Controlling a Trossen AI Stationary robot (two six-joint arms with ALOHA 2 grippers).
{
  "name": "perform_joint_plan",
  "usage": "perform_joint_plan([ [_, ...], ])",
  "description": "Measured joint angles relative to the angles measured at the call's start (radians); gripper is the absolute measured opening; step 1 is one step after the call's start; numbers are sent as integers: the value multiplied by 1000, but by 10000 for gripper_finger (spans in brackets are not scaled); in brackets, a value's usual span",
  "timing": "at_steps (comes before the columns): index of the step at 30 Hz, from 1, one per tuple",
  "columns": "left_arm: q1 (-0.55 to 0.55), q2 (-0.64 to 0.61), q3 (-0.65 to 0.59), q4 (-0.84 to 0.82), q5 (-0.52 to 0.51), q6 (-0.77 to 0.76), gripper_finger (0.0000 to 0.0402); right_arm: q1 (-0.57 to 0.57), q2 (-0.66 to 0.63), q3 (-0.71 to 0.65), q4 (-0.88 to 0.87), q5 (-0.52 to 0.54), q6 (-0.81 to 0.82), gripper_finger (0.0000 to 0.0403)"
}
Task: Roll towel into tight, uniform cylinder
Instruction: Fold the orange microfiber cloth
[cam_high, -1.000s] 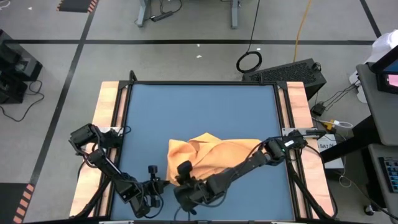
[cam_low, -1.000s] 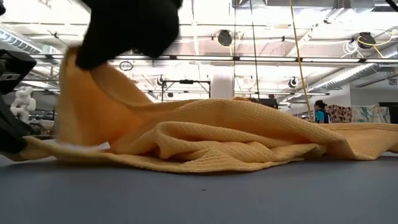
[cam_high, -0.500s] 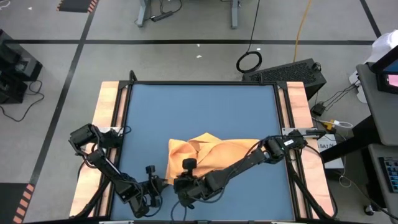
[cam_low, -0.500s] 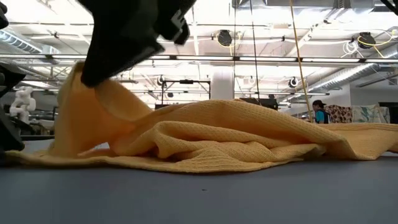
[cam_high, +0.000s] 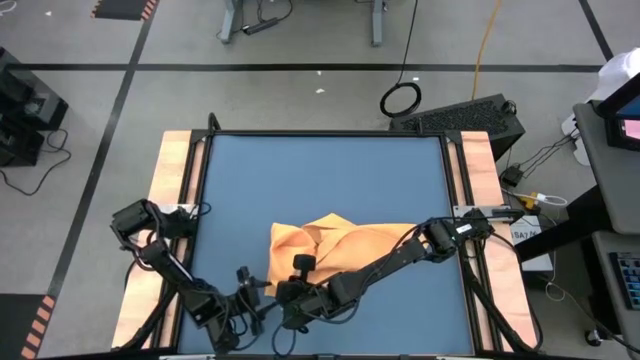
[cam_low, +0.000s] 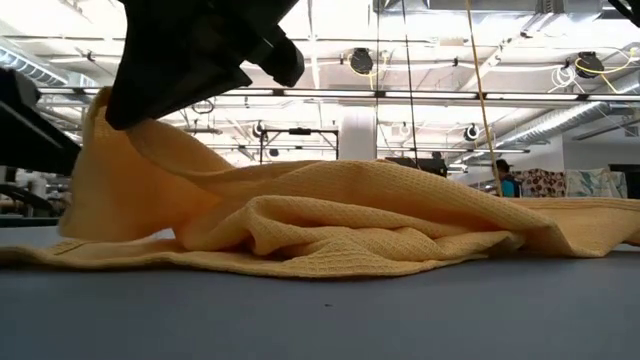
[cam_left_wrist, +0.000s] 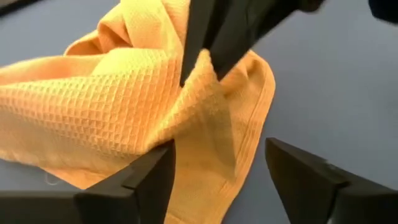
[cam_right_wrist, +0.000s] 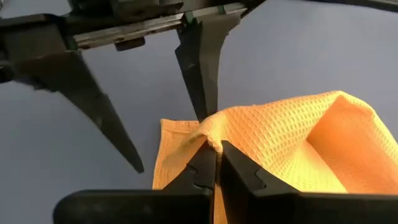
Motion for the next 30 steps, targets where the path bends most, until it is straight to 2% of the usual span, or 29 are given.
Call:
perform_joint_plan([
  [6, 32, 0, 0, -58, 55, -130, 263, -1, 0, 0, -3, -2, 19, 4],
  [13, 78, 0, 0, -115, 66, -146, 254, -1, 0, 0, -4, -2, 36, 4],
  [16, 75, 0, 0, -135, 62, -139, 204, -1, 0, 0, -11, -2, 45, 4],
  [21, 30, 1, 0, -193, 21, -138, 31, 4, 0, 0, -29, -41, 56, 4],
  [22, 19, -1, 0, -207, 5, -142, 18, 5, 0, 0, -29, -50, 59, 4],
  [24, -1, -14, 0, -233, -13, -165, 17, 5, 0, 0, -29, -61, 62, 4],
  [30, -60, -67, 0, -268, 6, -183, 5, 5, 0, 0, -31, -126, 81, 4],
])
